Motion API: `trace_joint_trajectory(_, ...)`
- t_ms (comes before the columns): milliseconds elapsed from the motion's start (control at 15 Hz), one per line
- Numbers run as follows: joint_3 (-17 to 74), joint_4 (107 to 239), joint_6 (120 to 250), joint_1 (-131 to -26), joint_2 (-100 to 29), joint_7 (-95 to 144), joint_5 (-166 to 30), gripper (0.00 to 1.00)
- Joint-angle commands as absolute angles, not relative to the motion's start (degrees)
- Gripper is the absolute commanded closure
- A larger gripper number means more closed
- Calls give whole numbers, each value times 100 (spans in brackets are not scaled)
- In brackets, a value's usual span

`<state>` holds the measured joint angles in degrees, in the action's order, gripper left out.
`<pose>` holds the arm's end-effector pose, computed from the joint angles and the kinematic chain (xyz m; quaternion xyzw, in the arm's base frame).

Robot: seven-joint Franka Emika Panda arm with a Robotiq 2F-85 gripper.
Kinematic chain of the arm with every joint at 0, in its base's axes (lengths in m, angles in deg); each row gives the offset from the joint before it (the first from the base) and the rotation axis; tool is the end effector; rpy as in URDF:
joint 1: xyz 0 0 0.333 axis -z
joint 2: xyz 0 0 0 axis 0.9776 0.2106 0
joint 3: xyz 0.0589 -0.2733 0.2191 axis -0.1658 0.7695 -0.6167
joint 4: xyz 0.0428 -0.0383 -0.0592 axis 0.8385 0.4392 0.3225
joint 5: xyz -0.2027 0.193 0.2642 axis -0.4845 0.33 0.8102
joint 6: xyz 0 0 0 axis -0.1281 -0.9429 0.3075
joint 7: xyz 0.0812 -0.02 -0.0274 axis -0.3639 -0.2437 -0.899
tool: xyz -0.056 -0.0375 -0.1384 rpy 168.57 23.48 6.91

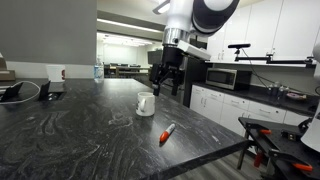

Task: Put the marker in the white mug

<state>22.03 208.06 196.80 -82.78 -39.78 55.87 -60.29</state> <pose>0.5613 0.0708 0.2863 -0.9581 0.2797 -0.0406 0.0469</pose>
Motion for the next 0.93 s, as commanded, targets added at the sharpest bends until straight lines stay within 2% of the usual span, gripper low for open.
trace_joint_trajectory(0,2442,20711,19709,-8404,-3713,6110,-5967,0)
trace_joint_trajectory(400,2531,20820,19847,-8386,-3321,6232,-5291,0)
trace_joint_trajectory(867,2802,21198,20953,-8690,-3057,7313,-5227,0)
